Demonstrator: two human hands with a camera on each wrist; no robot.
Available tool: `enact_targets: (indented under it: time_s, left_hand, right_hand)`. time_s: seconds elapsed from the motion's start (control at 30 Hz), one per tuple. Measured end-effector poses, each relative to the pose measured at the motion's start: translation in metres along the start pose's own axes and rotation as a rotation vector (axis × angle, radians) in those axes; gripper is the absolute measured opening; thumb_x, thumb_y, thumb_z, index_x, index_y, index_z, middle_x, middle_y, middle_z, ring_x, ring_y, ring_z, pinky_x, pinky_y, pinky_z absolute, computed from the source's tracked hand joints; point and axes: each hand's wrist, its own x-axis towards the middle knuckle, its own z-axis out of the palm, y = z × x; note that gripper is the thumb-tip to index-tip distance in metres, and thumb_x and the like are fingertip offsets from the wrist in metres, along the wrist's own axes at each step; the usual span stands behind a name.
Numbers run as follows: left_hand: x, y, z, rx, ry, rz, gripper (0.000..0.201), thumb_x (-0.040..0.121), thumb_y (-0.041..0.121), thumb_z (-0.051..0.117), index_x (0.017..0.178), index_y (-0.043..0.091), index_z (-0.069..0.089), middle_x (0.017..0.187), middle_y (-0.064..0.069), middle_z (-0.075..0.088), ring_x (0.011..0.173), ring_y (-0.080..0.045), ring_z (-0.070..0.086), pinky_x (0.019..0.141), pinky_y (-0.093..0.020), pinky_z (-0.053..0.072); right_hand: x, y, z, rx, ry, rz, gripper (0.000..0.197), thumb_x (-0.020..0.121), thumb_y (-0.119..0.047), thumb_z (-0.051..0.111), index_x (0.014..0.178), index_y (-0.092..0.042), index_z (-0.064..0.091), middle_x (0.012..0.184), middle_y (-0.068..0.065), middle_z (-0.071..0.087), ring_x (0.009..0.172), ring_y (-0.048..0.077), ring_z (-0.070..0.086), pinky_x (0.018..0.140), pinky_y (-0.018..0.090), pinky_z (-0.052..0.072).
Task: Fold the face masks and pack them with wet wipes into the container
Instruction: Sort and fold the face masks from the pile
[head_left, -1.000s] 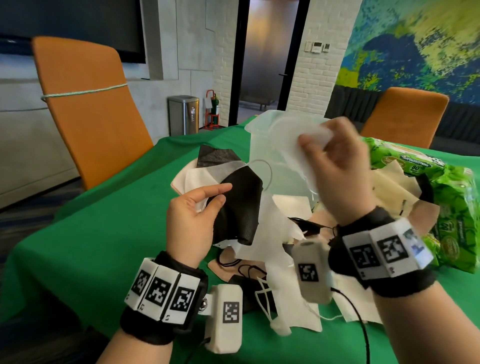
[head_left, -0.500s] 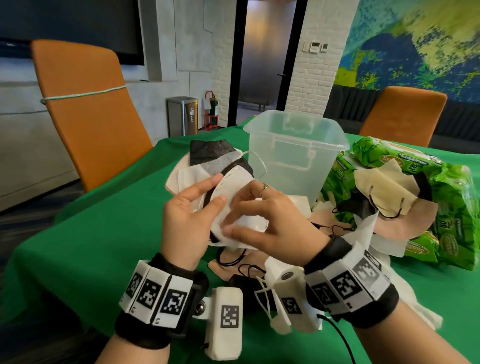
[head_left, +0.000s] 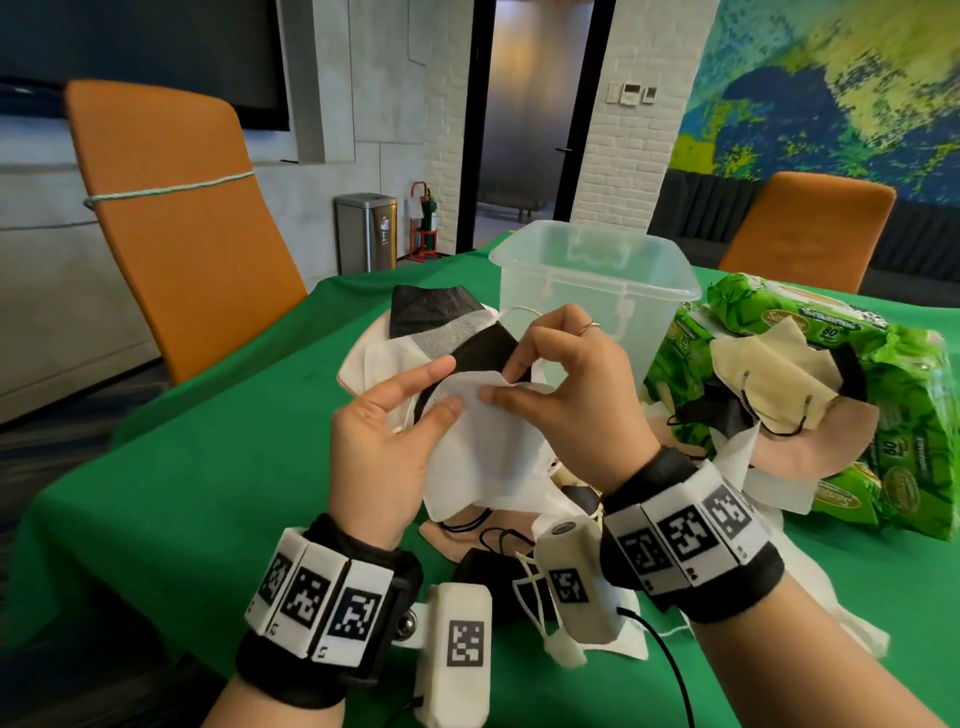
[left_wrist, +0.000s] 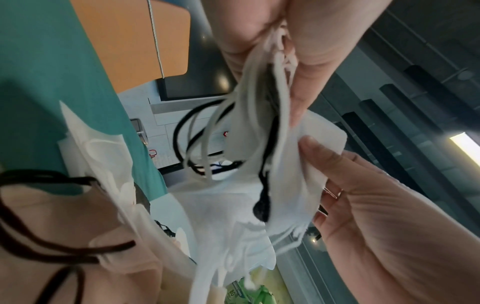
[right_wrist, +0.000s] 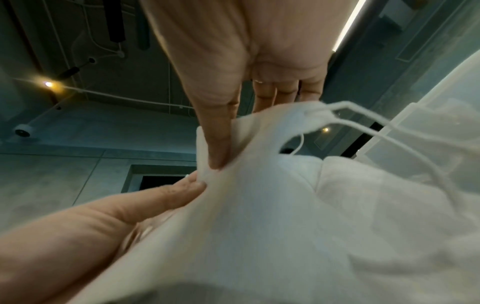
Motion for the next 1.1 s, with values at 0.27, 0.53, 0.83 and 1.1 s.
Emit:
enact_targets:
  time_s: [0.27,0.53,0.83,1.1]
  left_hand:
    - [-0.002,-0.003,0.003,-0.136,-0.009,-0.051,0.025,0.065,0.022,0.071,0.085,0.038,0.075,0.094,0.007,0.074,0.098,-0.018,0.067,0.094,-0.044,0.050]
    - [0.004,-0.005,-0.004,-0.149,0.039,0.000,0.023,0.085,0.012,0.061,0.087,0.031,0.074,0.098,0.008,0.073,0.098,-0.012,0.065,0.094,-0.035,0.048]
    - [0.008,-0.004,-0.001,-0.052,0.008,0.042,0.041,0.076,-0.005,0.069,0.095,0.031,0.068,0.096,0.020,0.069,0.098,-0.003,0.063,0.084,-0.021,0.050]
    - [0.004,-0.002,0.005,-0.123,-0.084,0.093,0.059,0.070,0.004,0.073,0.116,0.038,0.058,0.131,-0.009,0.055,0.121,-0.021,0.054,0.104,-0.046,0.042]
  right_hand:
    - [0.007,0.004,-0.006,0.241,-0.058,0.161,0.031,0.069,-0.011,0.078,0.061,-0.024,0.051,0.075,-0.007,0.058,0.071,0.003,0.051,0.061,0.008,0.035]
    - [0.002,0.011,-0.010,0.424,-0.066,0.115,0.035,0.066,0.003,0.077,0.087,-0.023,0.064,0.059,-0.016,0.056,0.062,0.001,0.052,0.066,0.017,0.044]
    - [0.008,-0.001,-0.027,0.532,-0.276,0.055,0.016,0.067,0.003,0.073,0.069,-0.011,0.065,0.067,-0.009,0.067,0.065,0.004,0.062,0.064,0.013,0.047]
    - [0.015,-0.001,-0.013,0.149,-0.298,-0.035,0.023,0.069,-0.007,0.077,0.072,-0.026,0.064,0.105,-0.006,0.057,0.094,0.001,0.054,0.076,0.012,0.042]
